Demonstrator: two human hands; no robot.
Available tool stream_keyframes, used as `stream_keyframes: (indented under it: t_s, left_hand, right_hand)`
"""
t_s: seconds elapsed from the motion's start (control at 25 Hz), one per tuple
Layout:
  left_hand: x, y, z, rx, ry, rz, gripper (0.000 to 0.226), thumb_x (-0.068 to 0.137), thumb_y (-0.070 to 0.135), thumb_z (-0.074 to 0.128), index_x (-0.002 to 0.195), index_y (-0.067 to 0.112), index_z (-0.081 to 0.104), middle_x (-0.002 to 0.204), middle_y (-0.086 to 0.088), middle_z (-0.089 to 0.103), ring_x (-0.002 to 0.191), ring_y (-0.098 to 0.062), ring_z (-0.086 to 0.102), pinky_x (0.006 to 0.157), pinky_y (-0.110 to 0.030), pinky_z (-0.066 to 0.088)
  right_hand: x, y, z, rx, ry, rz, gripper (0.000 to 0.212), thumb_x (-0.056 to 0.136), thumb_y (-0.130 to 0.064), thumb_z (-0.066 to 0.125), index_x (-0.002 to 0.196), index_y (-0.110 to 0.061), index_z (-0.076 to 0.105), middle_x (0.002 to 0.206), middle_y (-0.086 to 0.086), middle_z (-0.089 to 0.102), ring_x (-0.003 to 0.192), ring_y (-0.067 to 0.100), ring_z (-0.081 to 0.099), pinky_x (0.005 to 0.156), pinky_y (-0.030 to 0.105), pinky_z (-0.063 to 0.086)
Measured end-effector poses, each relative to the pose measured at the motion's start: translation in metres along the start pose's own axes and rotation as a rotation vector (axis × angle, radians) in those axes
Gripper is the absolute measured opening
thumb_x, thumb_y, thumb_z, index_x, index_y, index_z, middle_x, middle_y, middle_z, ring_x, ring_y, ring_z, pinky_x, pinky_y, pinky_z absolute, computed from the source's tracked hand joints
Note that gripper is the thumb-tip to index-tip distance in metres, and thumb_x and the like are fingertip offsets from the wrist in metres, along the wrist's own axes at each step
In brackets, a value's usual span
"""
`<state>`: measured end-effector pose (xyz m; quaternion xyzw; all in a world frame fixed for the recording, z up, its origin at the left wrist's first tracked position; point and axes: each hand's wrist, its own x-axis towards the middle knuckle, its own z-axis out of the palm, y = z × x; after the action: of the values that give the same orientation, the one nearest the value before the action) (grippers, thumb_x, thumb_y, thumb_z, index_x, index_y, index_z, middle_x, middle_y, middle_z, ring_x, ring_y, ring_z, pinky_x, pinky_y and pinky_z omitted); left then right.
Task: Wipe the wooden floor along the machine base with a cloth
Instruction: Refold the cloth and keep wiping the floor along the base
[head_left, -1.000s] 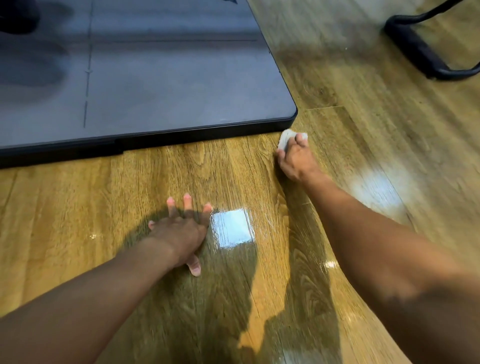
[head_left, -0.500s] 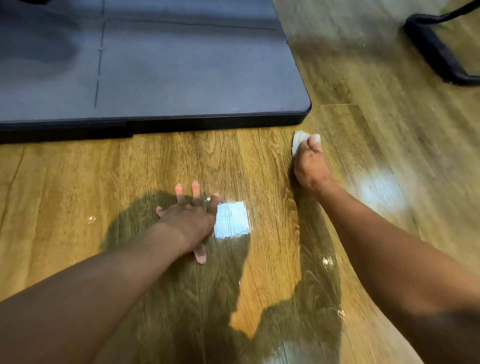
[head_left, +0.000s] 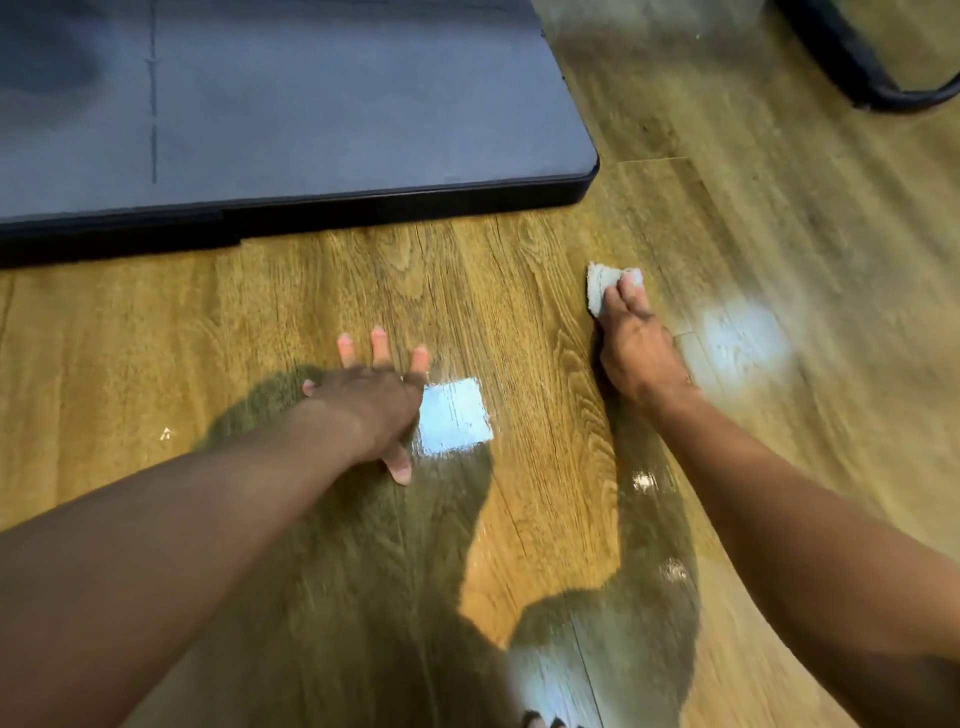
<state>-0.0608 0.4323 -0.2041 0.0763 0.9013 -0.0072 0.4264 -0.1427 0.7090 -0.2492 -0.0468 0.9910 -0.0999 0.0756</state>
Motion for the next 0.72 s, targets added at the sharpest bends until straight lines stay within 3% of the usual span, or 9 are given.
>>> stream_keyframes:
  t_s: [0.12, 0.28, 0.36, 0.52, 0.6, 0.72]
  left_hand:
    - [-0.006, -0.005, 0.002, 0.014, 0.024, 0.011, 0.128, 0.073, 0.05, 0.074, 0.143, 0.023, -0.03, 0.146, -0.022, -0.034, 0.136, -0.049, -0.02, 0.109, -0.063, 0.023]
    - [-0.002, -0.003, 0.0, 0.006, 0.017, 0.011, 0.13, 0.072, 0.05, 0.075, 0.143, 0.021, -0.03, 0.146, -0.023, -0.035, 0.136, -0.051, -0.019, 0.107, -0.065, 0.023]
    - [-0.001, -0.002, -0.002, -0.006, 0.008, -0.002, 0.133, 0.07, 0.047, 0.078, 0.143, 0.02, -0.03, 0.145, -0.024, -0.035, 0.135, -0.053, -0.018, 0.105, -0.067, 0.025]
    - [-0.005, -0.004, 0.001, -0.006, 0.036, 0.017, 0.133, 0.07, 0.049, 0.077, 0.142, 0.024, -0.031, 0.145, -0.021, -0.036, 0.136, -0.049, -0.019, 0.108, -0.065, 0.021]
    - [-0.01, -0.009, 0.004, 0.01, 0.035, 0.021, 0.129, 0.072, 0.053, 0.074, 0.142, 0.027, -0.031, 0.145, -0.019, -0.036, 0.137, -0.046, -0.02, 0.11, -0.062, 0.019]
    - [-0.01, -0.012, 0.004, 0.043, 0.036, 0.024, 0.127, 0.072, 0.055, 0.072, 0.143, 0.028, -0.031, 0.147, -0.017, -0.035, 0.138, -0.044, -0.019, 0.113, -0.058, 0.017]
  right_hand:
    - [0.005, -0.004, -0.005, 0.008, -0.027, -0.018, 0.035, 0.098, -0.01, 0.032, 0.133, -0.005, 0.036, 0.151, 0.008, 0.02, 0.128, 0.036, 0.04, 0.093, 0.05, 0.044]
    - [-0.131, 0.031, 0.009, 0.051, 0.038, -0.055, 0.048, 0.097, -0.008, 0.043, 0.144, -0.008, 0.035, 0.157, 0.006, 0.019, 0.143, 0.026, 0.021, 0.106, 0.05, 0.037]
    - [-0.163, 0.033, 0.019, 0.073, 0.057, -0.009, 0.045, 0.097, -0.007, 0.045, 0.142, -0.008, 0.038, 0.156, 0.006, 0.022, 0.143, 0.025, 0.02, 0.103, 0.05, 0.041]
    - [-0.091, 0.005, 0.004, 0.088, -0.004, 0.065, 0.026, 0.102, -0.013, 0.03, 0.125, -0.006, 0.038, 0.15, 0.009, 0.027, 0.131, 0.035, 0.038, 0.092, 0.053, 0.046]
    - [-0.097, 0.007, 0.002, 0.041, 0.001, 0.03, 0.034, 0.101, -0.009, 0.033, 0.133, -0.003, 0.038, 0.153, 0.009, 0.024, 0.133, 0.034, 0.036, 0.097, 0.052, 0.043]
    - [-0.193, 0.017, 0.013, 0.017, 0.031, -0.021, 0.052, 0.093, 0.0, 0.049, 0.143, -0.004, 0.036, 0.156, 0.008, 0.019, 0.14, 0.03, 0.028, 0.097, 0.046, 0.048]
